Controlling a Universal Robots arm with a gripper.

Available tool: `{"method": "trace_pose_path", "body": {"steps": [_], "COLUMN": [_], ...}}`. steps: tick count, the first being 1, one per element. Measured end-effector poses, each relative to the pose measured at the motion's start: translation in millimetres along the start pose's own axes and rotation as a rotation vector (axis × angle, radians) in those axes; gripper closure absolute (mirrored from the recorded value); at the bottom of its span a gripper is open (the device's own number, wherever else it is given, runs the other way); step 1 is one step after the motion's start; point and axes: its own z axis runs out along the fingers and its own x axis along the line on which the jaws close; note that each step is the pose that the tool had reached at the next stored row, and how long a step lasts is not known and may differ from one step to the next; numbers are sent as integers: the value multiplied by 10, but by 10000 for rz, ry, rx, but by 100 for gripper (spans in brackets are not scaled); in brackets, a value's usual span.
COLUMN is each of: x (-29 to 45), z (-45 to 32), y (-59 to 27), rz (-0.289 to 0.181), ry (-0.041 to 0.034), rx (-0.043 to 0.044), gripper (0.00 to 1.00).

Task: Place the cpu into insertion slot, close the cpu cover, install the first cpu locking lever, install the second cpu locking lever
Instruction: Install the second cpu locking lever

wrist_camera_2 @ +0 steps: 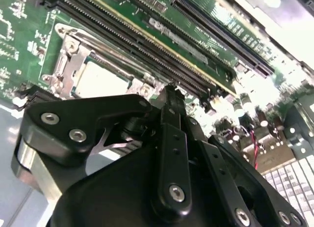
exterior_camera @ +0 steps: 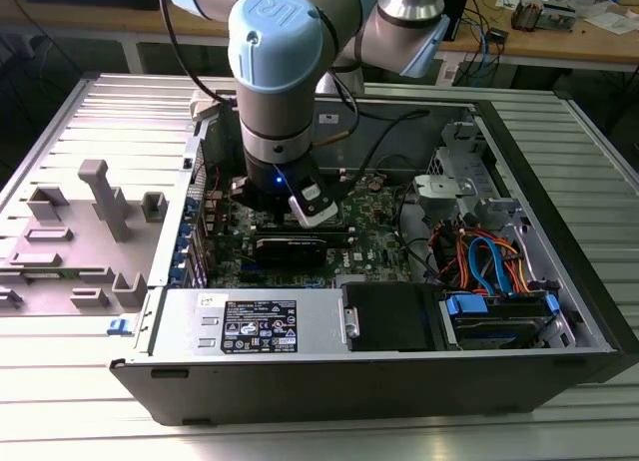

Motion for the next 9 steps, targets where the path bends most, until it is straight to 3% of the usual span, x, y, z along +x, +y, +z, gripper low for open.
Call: {"method": "trace_pose_path", "body": {"steps": [3, 9], "x": [-2, -2], "z": [-109, -121], "y": [24, 27], "rz": [1, 0], "ry": [0, -1], "rx": [-2, -5], "gripper": [89, 89]}}
